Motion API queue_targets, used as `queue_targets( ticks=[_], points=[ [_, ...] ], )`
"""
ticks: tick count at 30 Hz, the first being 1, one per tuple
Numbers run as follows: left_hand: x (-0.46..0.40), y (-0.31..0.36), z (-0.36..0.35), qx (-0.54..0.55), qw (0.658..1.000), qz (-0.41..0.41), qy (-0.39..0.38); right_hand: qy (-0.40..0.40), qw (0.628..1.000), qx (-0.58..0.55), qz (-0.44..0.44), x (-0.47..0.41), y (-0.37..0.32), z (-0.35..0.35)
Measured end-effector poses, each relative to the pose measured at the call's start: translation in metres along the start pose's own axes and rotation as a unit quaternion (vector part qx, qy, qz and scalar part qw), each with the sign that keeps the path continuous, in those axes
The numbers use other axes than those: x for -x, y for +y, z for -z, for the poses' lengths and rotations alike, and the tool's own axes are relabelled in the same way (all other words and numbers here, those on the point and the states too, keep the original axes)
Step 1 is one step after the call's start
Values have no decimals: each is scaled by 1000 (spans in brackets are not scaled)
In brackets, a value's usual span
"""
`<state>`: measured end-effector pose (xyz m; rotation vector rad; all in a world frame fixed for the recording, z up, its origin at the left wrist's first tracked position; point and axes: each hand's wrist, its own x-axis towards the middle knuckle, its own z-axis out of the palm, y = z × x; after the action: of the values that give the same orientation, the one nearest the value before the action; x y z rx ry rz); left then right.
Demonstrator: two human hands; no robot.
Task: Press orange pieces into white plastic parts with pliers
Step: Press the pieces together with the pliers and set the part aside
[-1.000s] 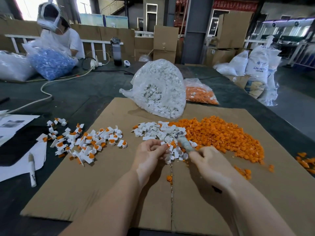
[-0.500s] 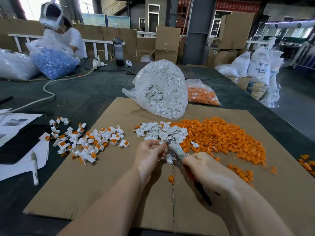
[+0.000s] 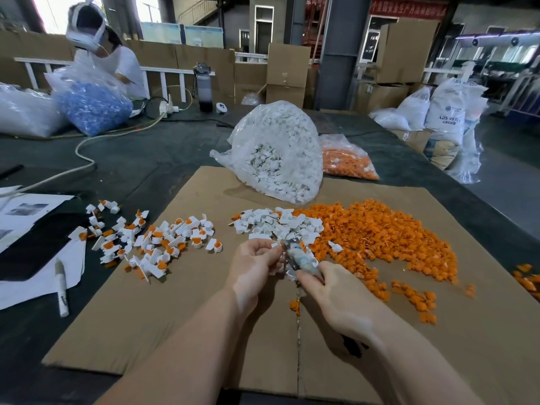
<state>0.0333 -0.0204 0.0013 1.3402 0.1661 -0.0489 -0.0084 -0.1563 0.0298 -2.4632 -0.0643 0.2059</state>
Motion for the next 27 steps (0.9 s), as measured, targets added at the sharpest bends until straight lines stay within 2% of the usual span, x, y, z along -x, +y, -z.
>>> queue_targets(
  ticks=[5,8,11,14,19,21,23,25,27],
  points=[
    [-2,-2,0,-17,1000,-17,7,51,999,10,11,0,7,-7],
    [-1,-6,1,-41,998,-39,10,124,992,27,14,0,18,-9],
    [-1,-13,2,-110,990,-87,11,221,965,139,4,-4,36,-4],
    [-1,-17,2,-170,979,-115,11,249,925,283,-40,-9,55,4],
    [0,-18,1,-245,959,-141,4,306,892,328,-44,-10,67,3],
    [0,-18,1,-257,955,-148,-6,348,882,317,8,-11,64,0],
    [0,-17,0,-271,949,-161,-17,366,887,253,121,-12,54,-6],
    [2,-16,0,-275,946,-170,-29,330,899,170,233,-14,41,-16],
    [3,-15,0,-270,947,-168,-44,289,906,115,287,-14,31,-25]
  ],
)
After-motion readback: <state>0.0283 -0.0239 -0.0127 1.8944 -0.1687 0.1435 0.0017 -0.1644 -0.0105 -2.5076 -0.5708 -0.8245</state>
